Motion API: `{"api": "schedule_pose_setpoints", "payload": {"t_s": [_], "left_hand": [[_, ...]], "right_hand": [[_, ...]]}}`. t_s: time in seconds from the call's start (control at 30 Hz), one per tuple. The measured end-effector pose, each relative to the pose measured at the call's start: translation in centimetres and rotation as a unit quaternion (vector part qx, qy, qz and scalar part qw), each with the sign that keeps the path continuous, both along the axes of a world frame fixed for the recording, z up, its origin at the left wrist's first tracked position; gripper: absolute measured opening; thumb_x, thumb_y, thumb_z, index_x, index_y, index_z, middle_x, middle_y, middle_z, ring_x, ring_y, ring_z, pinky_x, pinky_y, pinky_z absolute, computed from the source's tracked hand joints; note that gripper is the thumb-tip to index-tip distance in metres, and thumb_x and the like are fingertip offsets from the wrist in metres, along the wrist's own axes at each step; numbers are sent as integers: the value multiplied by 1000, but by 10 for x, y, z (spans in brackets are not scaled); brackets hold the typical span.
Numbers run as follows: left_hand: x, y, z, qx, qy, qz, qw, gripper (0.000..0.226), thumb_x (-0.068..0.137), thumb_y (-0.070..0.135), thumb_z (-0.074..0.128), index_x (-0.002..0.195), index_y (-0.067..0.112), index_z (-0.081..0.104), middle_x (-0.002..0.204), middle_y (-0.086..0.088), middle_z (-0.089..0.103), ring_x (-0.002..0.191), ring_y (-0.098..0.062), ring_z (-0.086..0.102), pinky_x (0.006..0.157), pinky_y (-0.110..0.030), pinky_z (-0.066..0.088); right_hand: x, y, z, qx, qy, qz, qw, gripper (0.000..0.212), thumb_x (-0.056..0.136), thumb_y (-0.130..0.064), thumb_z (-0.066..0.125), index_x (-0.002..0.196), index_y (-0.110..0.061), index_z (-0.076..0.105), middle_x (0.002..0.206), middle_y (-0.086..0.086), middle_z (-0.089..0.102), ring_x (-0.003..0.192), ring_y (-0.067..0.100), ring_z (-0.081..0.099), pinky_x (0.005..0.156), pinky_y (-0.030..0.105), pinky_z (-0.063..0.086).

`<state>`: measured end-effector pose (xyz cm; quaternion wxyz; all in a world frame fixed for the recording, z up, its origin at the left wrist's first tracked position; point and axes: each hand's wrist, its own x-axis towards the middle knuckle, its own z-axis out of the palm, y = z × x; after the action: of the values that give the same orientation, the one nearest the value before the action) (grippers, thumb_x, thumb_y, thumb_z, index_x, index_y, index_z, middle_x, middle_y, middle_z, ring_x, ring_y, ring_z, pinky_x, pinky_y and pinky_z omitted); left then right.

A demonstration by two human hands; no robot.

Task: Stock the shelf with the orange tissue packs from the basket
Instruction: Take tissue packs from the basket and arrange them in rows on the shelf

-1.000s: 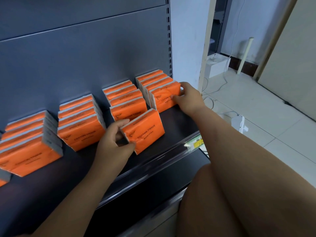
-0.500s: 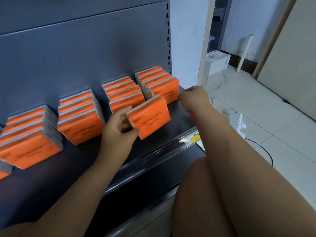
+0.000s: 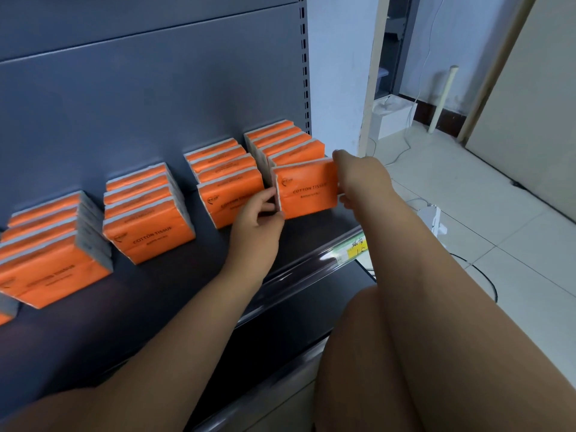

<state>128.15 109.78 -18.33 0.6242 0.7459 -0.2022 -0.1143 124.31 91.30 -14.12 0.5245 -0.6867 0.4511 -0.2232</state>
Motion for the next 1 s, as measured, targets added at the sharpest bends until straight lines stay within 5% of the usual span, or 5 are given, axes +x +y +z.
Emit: {"api": "schedule_pose_setpoints", "payload": {"t_s": [0.2, 0.43, 0.67, 0.9, 1.0], "left_hand": [[-8, -8, 3, 8, 52, -50, 997, 39, 99, 15, 66, 115, 50, 64, 117, 12, 71, 110, -3, 66, 105, -39, 54], [1, -9, 4, 0, 99, -72, 992, 42, 101, 9, 62, 138, 27, 64, 122, 16, 71, 117, -3, 65, 107, -34, 53], [10, -6, 9, 49, 105, -138, 984, 51, 102, 19, 64, 149, 36, 52, 128, 26, 63, 119, 4, 60, 103, -25, 50], [10, -7, 9, 65, 129, -138, 980, 53, 104, 42, 57, 155, 38, 42, 152, 13, 52, 133, -13, 55, 117, -42, 43], [10, -6, 7, 79, 128, -143, 978, 55, 103, 46, 57, 156, 42, 41, 153, 16, 51, 131, -12, 56, 118, -45, 41]], "right_hand": [[-5, -5, 3, 11, 2, -5, 1000, 20, 79, -38, 58, 80, -20, 50, 99, 11, 67, 95, 36, 70, 93, 50, 58], [2, -7, 2, 48, -12, -1, 999, 16, 79, -33, 57, 87, -20, 52, 104, 9, 69, 93, 30, 71, 89, 47, 58], [7, -8, 2, 41, -6, 8, 999, 25, 70, -39, 54, 87, -21, 54, 102, 7, 69, 94, 30, 70, 92, 48, 57], [3, -6, 3, 42, -9, 16, 999, 38, 77, -42, 57, 106, -18, 59, 104, 6, 67, 96, 27, 67, 93, 47, 56], [2, -8, 2, 34, -5, 27, 999, 24, 83, -41, 58, 95, -20, 56, 101, 3, 65, 94, 24, 64, 90, 41, 55]]}}
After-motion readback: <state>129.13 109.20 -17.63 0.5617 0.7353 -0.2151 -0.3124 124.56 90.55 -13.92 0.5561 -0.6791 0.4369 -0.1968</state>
